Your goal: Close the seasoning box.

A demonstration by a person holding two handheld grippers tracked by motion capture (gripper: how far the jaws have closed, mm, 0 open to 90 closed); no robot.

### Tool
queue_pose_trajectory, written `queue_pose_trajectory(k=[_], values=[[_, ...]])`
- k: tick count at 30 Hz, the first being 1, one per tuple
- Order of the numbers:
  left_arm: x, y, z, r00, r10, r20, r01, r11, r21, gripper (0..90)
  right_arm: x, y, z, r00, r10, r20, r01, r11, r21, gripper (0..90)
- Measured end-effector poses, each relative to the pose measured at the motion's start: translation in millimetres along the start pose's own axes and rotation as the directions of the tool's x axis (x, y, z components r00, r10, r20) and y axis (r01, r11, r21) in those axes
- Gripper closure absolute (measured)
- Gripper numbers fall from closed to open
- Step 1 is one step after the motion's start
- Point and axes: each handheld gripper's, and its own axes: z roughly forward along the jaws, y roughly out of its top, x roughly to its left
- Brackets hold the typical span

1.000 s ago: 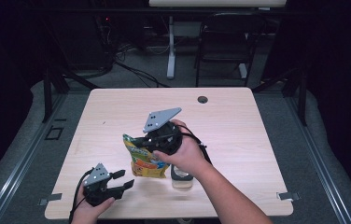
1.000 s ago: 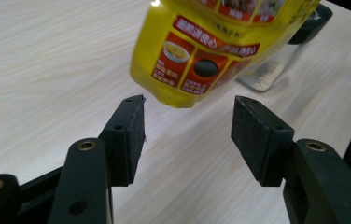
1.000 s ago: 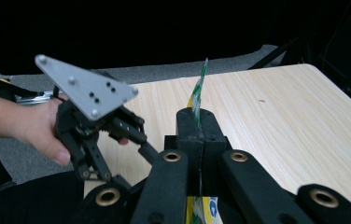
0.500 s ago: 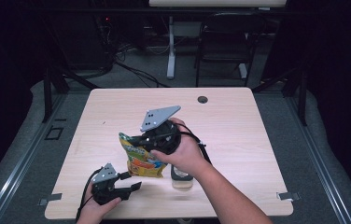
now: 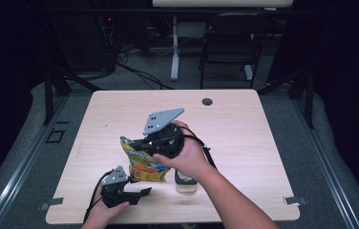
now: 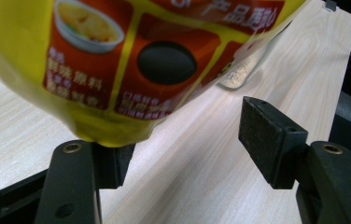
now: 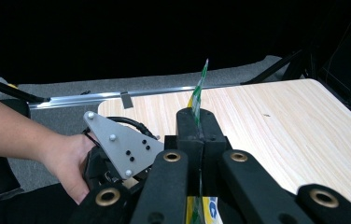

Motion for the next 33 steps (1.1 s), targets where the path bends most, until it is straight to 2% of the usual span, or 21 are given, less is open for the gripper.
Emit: queue_pose_trajectory(k=[5, 11, 14, 20, 22, 29, 30, 33], values=[[-0.1, 1.1, -2.3, 0.9999, 0.009, -0.005, -0.009, 1.0000, -0.003, 39.5, 0.5, -0.2, 3.0, 1.0000, -0.002, -0.001, 0.002, 1.000, 0.010, 90.0], [2.5, 0.9, -7.0, 0.9999, -0.004, -0.012, 0.003, 0.9998, -0.018, 42.9, -0.2, -0.6, 3.6, 1.0000, -0.002, -0.008, 0.002, 1.000, -0.001, 90.0], [4.0, 0.9, -11.0, 0.9996, -0.027, -0.008, 0.026, 0.9988, -0.042, 43.7, -1.6, -0.8, 1.2, 1.0000, -0.007, -0.005, 0.007, 1.000, -0.014, 90.0], [4.4, 1.2, -14.9, 0.9997, -0.020, -0.012, 0.019, 0.9989, -0.044, 43.5, -4.7, -2.6, -1.3, 0.9999, -0.015, -0.003, 0.015, 1.000, -0.012, 90.0], [4.2, 0.8, -16.7, 0.9993, -0.037, -0.004, 0.037, 0.9982, -0.046, 43.4, -7.5, -4.7, -2.9, 0.9999, -0.017, 0.003, 0.017, 1.000, -0.006, 90.0], [7.8, -0.5, -19.3, 0.9981, -0.062, 0.000, 0.062, 0.9963, -0.059, 43.3, -14.2, -11.8, -4.9, 1.0000, -0.004, -0.001, 0.004, 1.000, -0.010, 90.0], [9.2, -1.6, -20.2, 0.9970, -0.078, 0.002, 0.078, 0.9947, -0.067, 43.3, -16.0, -14.6, -5.1, 1.0000, 0.000, -0.003, 0.000, 1.000, -0.006, 90.0], [10.2, -1.9, -21.9, 0.9969, -0.079, 0.001, 0.079, 0.9945, -0.069, 43.4, -17.6, -16.9, -5.5, 1.0000, -0.004, 0.001, 0.004, 1.000, -0.002, 90.0]])
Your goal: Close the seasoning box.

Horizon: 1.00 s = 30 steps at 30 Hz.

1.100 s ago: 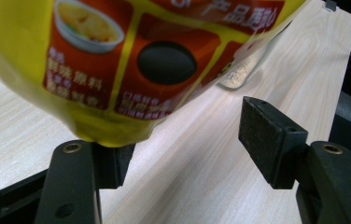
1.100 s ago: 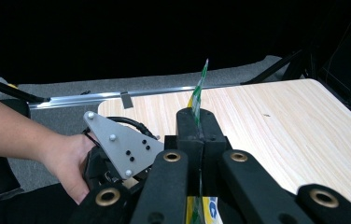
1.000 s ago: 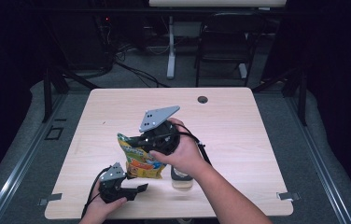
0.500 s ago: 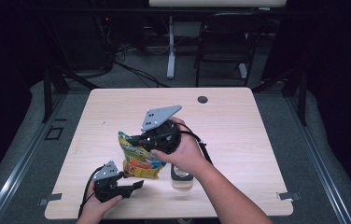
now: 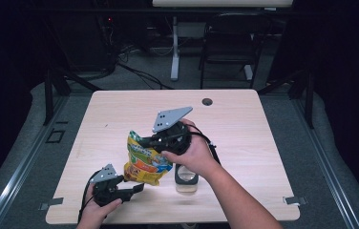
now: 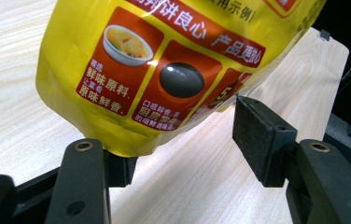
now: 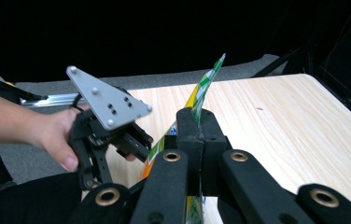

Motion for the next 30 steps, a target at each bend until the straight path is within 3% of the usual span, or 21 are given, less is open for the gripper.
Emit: queue_pose_trajectory(k=[12, 21, 30], values=[[2.9, -2.8, -5.1, 0.9995, -0.017, -0.027, 0.016, 0.9998, -0.012, 43.5, -4.8, -7.8, 0.7, 1.0000, 0.005, -0.006, -0.005, 1.000, 0.012, 90.0], [2.0, -5.8, -10.4, 0.9976, 0.004, -0.069, -0.004, 1.0000, -0.001, 43.6, -3.5, -13.4, 2.4, 0.9999, -0.001, -0.016, 0.001, 1.000, 0.020, 90.0], [2.8, -8.8, -13.1, 0.9984, -0.006, -0.056, 0.006, 1.0000, 0.001, 43.4, -5.2, -20.7, 2.7, 0.9998, -0.005, -0.022, 0.006, 0.999, 0.033, 90.0]])
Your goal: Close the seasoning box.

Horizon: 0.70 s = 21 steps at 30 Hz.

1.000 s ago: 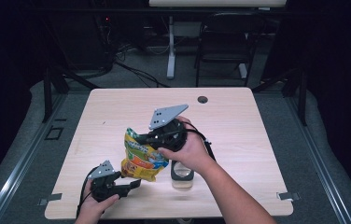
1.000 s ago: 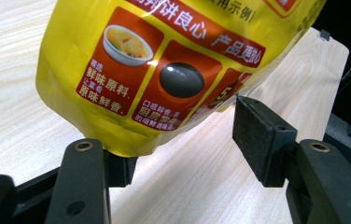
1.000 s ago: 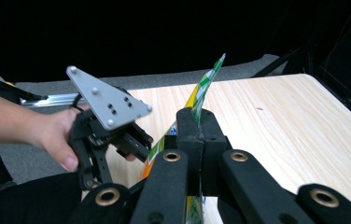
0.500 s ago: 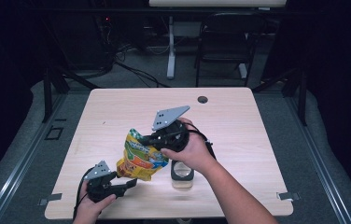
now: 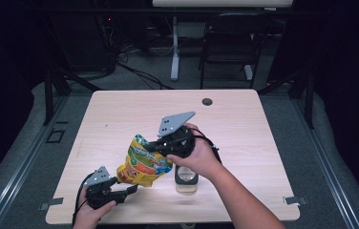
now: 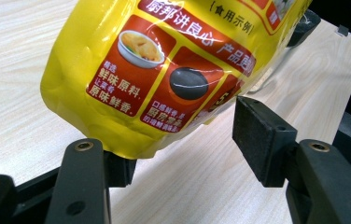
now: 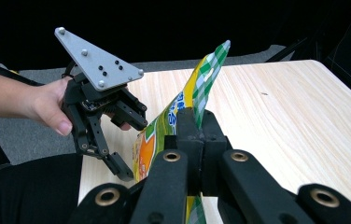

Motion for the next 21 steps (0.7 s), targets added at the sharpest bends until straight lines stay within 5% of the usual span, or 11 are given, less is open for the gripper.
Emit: queue_pose_trajectory(k=[8, 21], values=[[4.6, -1.6, -4.3, 0.9989, -0.040, 0.025, 0.040, 0.9989, -0.024, 42.9, -1.4, -1.3, 1.2, 0.9999, -0.002, -0.013, 0.002, 1.000, -0.012, 90.0], [4.6, -1.4, -9.0, 0.9992, -0.034, 0.022, 0.034, 0.9989, -0.032, 42.7, -2.1, -7.5, -2.4, 0.9995, -0.021, -0.022, 0.021, 1.000, -0.013, 90.0]])
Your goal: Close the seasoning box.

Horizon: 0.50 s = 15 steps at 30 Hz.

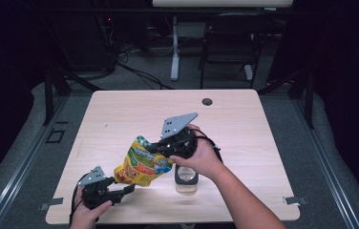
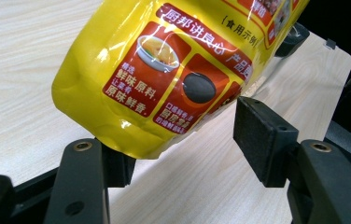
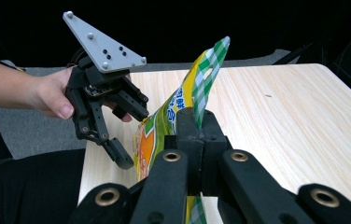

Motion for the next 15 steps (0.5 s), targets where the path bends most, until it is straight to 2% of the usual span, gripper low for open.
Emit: queue_pose_trajectory(k=[15], values=[[-0.9, 0.9, -4.0, 0.9999, 0.011, -0.014, -0.011, 0.9999, -0.006, 42.6, -2.4, -15.1, -3.2, 0.9996, 0.024, 0.018, -0.024, 1.000, 0.004, 90.0]])
